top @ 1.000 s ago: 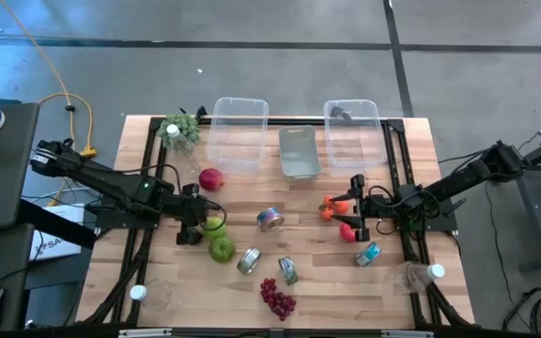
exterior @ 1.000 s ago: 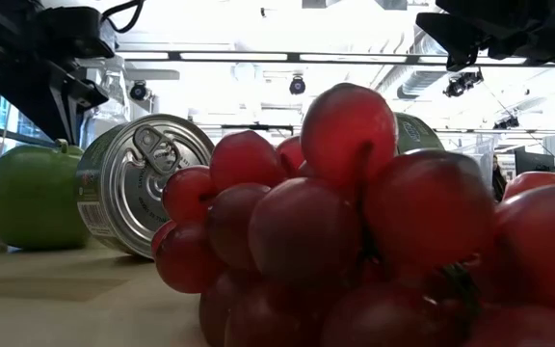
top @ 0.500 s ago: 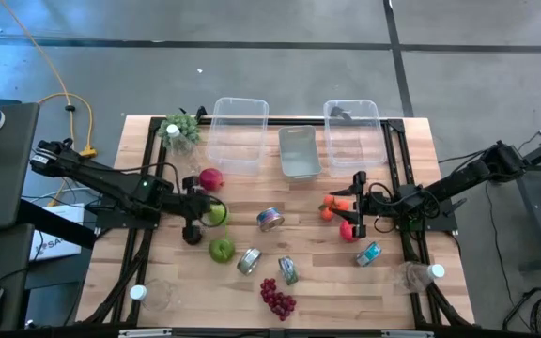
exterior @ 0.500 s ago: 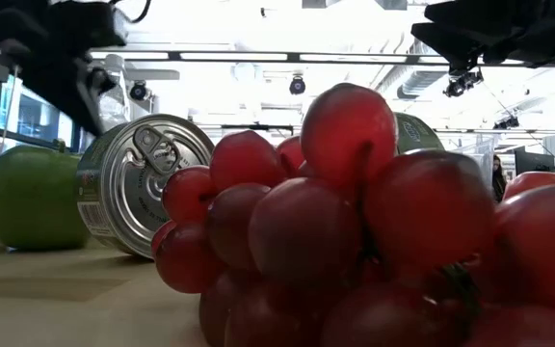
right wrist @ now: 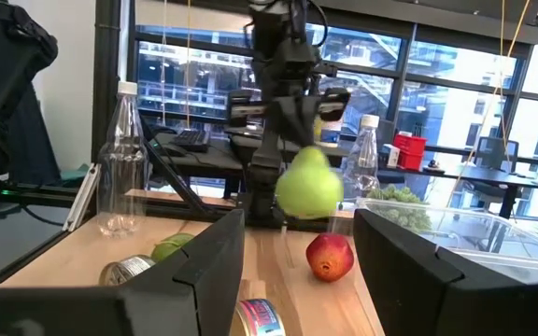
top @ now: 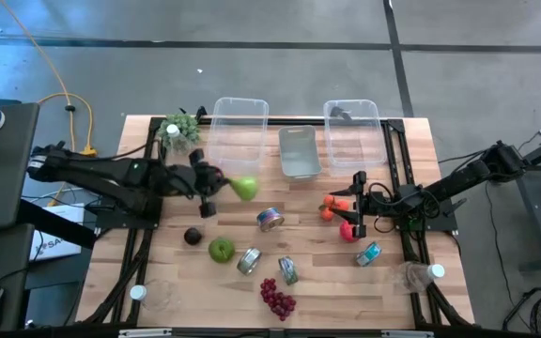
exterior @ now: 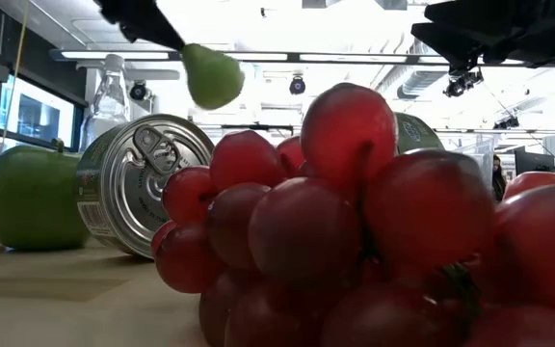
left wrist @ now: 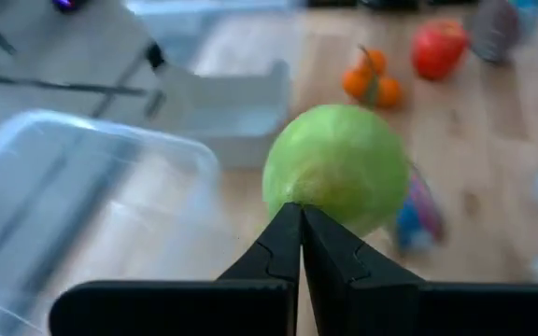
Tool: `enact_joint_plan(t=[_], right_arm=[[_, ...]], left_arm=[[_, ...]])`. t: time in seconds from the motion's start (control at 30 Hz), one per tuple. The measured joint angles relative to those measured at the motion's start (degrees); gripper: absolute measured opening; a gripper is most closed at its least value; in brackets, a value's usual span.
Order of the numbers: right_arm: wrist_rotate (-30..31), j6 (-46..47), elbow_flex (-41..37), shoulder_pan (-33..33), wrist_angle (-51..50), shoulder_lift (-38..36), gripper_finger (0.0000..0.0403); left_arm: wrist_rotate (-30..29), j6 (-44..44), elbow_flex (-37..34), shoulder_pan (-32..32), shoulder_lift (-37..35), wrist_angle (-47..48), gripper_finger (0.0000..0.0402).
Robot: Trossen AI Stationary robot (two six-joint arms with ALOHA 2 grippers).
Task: Pick & Place Food Item
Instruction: Put the pear into the left transparent bin
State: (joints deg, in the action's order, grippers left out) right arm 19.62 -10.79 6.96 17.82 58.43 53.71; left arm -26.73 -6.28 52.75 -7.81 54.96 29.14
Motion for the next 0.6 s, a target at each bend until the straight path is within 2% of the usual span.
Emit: enact_joint_plan(t=[0.2,0.33,0.43,0.6], right_arm=[[0.0,-0.02,0.0,-0.02,0.02,0.0,0.0193],[-0.02,-0.02,0.0,-0.02,0.02,0.0,0.0193],[-0.02,-0.02,0.0,-0.02,0.0,0.0,0.0193],[-0.02,-0.04,0.0,-0.02,-0.26,0.0,0.0193]], left_arm=[[-6.37,2.95,0.0,7.5,0.0,-9.03,0.0001],[-6.96,3.53,0.04,11.76,0.5,-15.76,0.0001],[-7.33,3.55,0.04,14.3,1.06,-16.26,0.0001],[-11.36,4.45,0.04,18.13,2.53,-16.22,0.0001]])
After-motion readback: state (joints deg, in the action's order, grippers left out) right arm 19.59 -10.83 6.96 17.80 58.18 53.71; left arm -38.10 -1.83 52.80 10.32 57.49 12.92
